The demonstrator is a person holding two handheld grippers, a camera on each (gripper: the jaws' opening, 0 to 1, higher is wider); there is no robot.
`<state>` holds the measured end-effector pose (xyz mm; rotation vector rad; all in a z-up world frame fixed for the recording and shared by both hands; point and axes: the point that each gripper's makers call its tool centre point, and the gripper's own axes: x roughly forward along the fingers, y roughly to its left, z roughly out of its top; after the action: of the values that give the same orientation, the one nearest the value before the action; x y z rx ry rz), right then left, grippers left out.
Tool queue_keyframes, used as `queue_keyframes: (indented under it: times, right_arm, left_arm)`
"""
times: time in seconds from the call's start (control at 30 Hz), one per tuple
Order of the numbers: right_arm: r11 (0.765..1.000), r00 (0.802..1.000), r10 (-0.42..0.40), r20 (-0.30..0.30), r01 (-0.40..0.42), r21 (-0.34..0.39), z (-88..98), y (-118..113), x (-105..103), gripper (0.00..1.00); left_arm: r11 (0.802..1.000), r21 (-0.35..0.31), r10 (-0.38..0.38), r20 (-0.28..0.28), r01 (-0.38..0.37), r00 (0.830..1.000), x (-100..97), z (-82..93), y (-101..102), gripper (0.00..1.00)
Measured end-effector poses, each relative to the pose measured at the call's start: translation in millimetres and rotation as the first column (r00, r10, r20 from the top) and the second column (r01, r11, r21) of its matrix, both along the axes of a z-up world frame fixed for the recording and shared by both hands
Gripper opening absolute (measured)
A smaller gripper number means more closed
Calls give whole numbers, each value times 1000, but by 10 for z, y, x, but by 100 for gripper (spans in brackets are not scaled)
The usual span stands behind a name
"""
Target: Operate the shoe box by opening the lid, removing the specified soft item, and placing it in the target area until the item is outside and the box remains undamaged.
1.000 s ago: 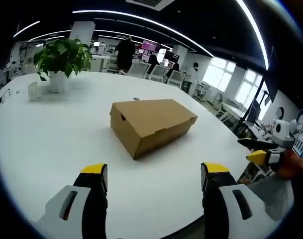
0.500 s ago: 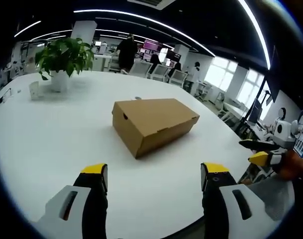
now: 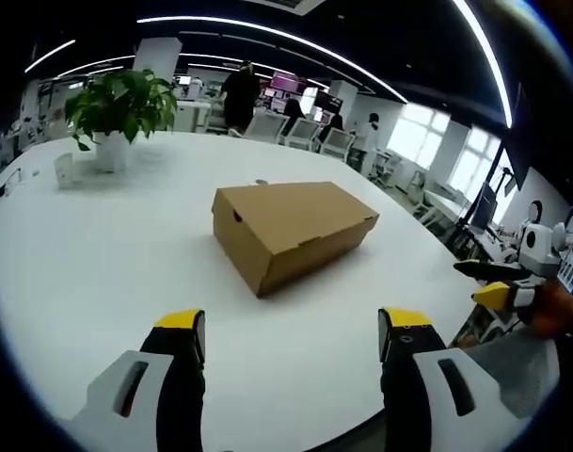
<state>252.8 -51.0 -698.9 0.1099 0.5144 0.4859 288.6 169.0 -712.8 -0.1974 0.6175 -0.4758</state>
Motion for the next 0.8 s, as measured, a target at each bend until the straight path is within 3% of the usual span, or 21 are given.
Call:
queue_keyframes:
  times: [0.6, 0.7, 0.8]
  right_arm:
    - [999, 998, -26, -51, 28, 37, -66, -50, 55, 77]
    - [1000, 999, -12, -53, 11, -5, -99, -63, 118, 76]
    - [1000, 999, -22, -45, 22, 17, -64, -79, 253, 75]
  left_arm:
    - [1000, -22, 21, 0, -21, 1000, 169, -27, 36, 76]
    - [999, -30, 25, 0, -25, 1000, 239, -34, 27, 75]
    - [999, -39, 25, 2, -24, 1000, 314, -33, 9, 75]
